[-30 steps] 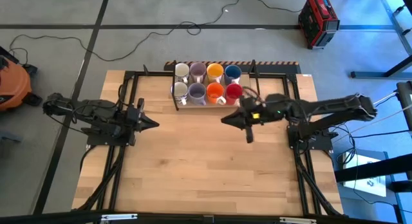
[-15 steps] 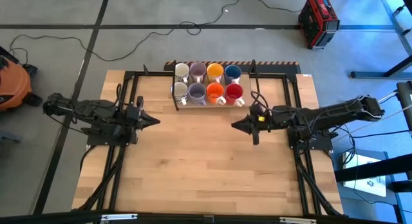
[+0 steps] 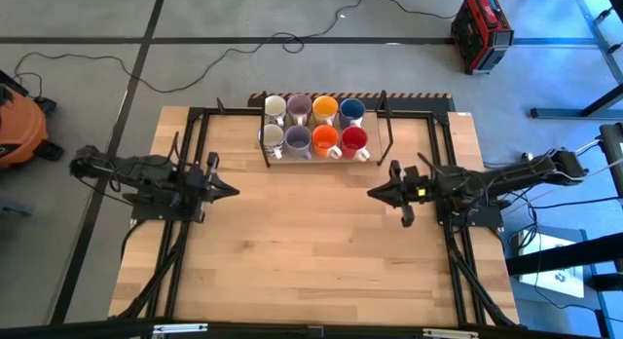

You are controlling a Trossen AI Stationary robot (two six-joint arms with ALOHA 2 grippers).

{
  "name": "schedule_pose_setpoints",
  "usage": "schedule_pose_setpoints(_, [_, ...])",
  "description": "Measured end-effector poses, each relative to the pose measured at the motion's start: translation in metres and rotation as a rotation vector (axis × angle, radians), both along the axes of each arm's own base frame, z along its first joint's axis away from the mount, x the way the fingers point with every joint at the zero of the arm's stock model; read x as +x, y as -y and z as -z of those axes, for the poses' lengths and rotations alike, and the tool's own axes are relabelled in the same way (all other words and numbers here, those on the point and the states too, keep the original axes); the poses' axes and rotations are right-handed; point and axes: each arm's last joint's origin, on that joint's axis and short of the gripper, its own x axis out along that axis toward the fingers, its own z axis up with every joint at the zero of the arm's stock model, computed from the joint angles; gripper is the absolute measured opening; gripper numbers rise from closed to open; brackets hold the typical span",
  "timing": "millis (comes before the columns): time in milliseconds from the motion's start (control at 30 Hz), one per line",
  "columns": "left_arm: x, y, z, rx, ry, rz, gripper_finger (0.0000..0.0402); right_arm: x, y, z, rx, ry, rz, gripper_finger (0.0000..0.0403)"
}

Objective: Place coffee mugs
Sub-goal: Return to Home Position

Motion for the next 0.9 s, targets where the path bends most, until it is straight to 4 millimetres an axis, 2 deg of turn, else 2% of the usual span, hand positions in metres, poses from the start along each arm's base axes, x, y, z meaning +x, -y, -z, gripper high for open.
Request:
schedule_pose_setpoints(467, [-0.011, -0.003, 0.02, -0.031, 0.052, 0.0, 0.0, -0.059, 0.012, 0.049, 0.0, 0.14, 0.101, 0.0003])
schedule_pose_setpoints(533, [-0.013, -0.003, 0.022, -0.029, 0.061, 0.001, 0.0, -0.064, 0.013, 0.054, -0.016, 0.172, 0.105, 0.0003])
schedule_pose_setpoints(767, [-0.017, -0.004, 0.04, -0.072, 0.074, 0.021, 0.0, -0.077, 0.016, 0.063, -0.025, 0.11, 0.138, 0.0003])
schedule_pose_setpoints(900, [-0.018, -0.005, 0.041, -0.105, 0.102, -0.016, 0.0, -0.08, 0.018, 0.066, -0.036, 0.081, 0.191, 0.0003])
